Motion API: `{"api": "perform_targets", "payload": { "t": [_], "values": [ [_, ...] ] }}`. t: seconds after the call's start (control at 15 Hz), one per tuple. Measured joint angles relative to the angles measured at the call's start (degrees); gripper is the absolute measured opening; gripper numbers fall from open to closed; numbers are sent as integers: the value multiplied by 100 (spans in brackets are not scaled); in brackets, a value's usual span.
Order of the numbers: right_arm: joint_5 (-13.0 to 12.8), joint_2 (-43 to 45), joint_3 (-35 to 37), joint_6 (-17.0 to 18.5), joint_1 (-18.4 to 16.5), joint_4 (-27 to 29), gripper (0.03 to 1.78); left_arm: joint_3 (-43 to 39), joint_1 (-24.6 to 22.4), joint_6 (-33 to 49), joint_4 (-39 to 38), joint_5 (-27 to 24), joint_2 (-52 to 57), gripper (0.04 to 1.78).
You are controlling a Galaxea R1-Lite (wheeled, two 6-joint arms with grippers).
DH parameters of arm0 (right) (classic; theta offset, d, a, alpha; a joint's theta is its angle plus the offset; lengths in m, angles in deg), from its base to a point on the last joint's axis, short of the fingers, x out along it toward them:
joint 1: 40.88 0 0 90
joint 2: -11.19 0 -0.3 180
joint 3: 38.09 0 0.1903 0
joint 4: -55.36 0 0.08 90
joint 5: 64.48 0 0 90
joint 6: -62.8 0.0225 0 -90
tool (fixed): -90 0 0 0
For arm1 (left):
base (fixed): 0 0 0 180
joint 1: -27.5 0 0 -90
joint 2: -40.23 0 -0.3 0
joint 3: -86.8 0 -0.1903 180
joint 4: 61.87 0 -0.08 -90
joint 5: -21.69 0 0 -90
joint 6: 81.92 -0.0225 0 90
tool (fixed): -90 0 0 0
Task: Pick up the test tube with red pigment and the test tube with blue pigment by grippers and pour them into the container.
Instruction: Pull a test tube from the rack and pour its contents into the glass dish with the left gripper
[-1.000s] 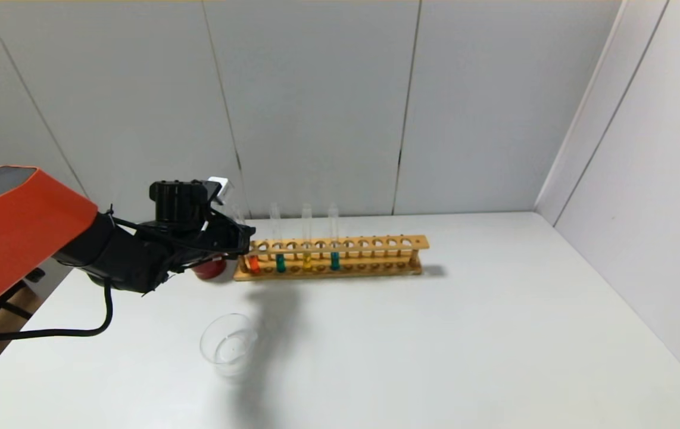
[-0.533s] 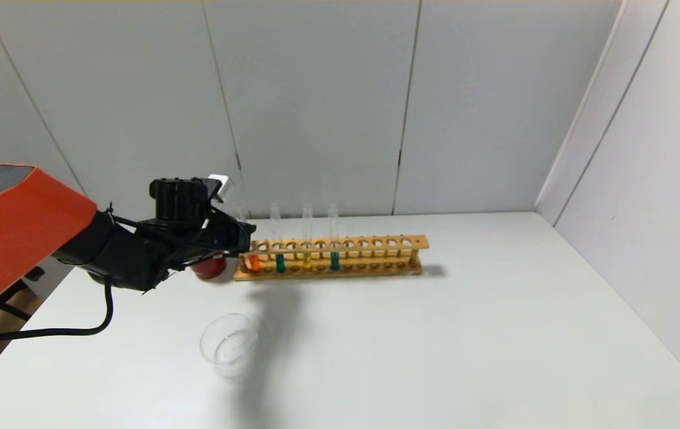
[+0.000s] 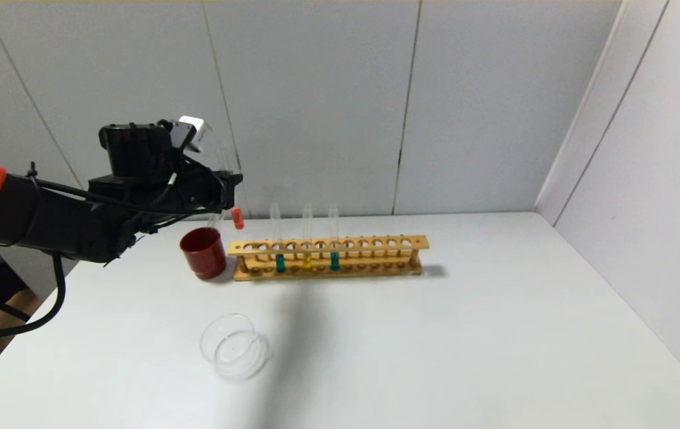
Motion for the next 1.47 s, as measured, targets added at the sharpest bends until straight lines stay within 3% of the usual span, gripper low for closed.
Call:
{"api": "perform_targets", "payload": {
  "t": [0.4,0.87,1.27,1.47],
  "values": [
    [-2,0,0,-2,0,1,175,-168,-50,-24,295,5,896,32],
    [0,0,0,-2,2,1,175,-1577,-634,-736,105,-184,1764,32],
    [0,0,0,0,2,1,175,-2828,-859,-1246,-1501,-2378,1979,32],
    [0,0,0,-2,2,4,175,-3093,-883,-1524,-1512,-2666,2037,32]
  ]
}}
